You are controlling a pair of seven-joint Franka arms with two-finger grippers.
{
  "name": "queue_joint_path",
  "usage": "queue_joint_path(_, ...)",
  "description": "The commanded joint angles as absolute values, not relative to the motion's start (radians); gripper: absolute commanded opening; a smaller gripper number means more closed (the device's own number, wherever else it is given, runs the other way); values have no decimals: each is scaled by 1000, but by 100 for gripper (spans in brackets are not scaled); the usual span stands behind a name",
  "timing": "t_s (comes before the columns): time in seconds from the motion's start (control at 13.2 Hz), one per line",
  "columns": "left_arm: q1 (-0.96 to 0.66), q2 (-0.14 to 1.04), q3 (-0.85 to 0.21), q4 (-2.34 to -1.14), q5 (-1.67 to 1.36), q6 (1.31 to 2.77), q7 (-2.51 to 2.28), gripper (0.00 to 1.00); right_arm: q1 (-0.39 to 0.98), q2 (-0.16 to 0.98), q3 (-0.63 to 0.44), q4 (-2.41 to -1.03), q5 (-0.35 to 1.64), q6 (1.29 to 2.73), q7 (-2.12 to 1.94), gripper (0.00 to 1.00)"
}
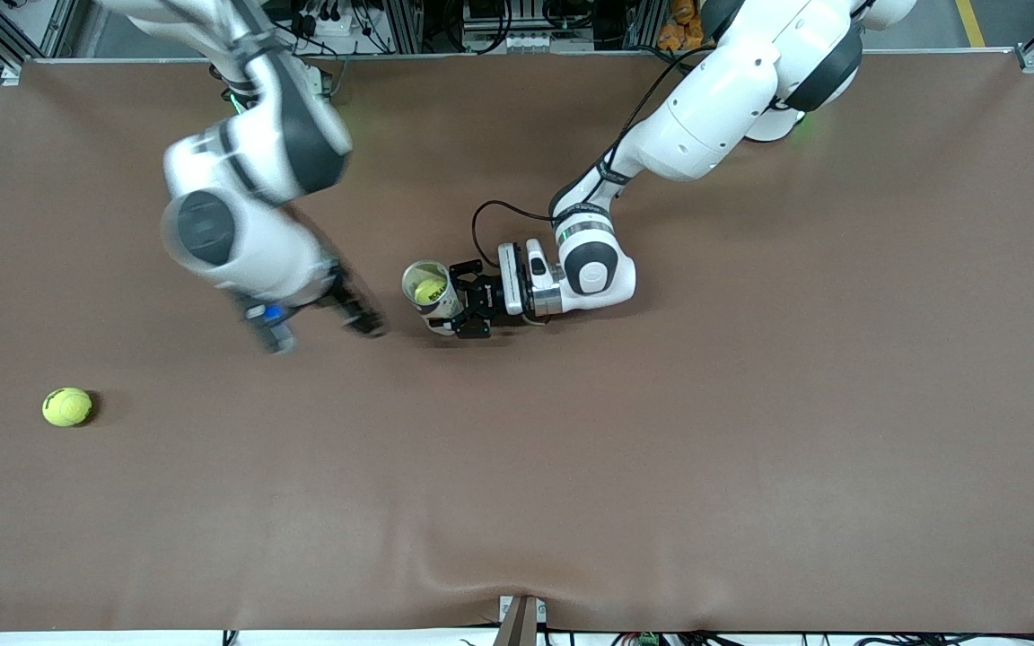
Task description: Insert tennis ball vertically with right arm
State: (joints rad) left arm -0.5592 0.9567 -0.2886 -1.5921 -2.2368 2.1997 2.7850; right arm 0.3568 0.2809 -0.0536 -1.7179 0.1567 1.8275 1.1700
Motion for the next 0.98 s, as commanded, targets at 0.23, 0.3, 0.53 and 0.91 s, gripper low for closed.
queue_joint_path(0.23,-551,976,-304,-1591,-2272,2181,3000,70,-26,423,-43,-1594,57,1802,662,100)
queue_joint_path(0.3,-551,976,-304,-1591,-2272,2181,3000,70,-66,472,-43,-1556,-9,1802,597,100)
queue_joint_path(0.53,-551,976,-304,-1591,-2272,2181,3000,71,-196,587,-43,-1468,-101,1839,314,100)
queue_joint_path(0.91,-551,976,-304,-1591,-2270,2181,3000,73,-346,710,-43,-1450,-110,2075,-157,100)
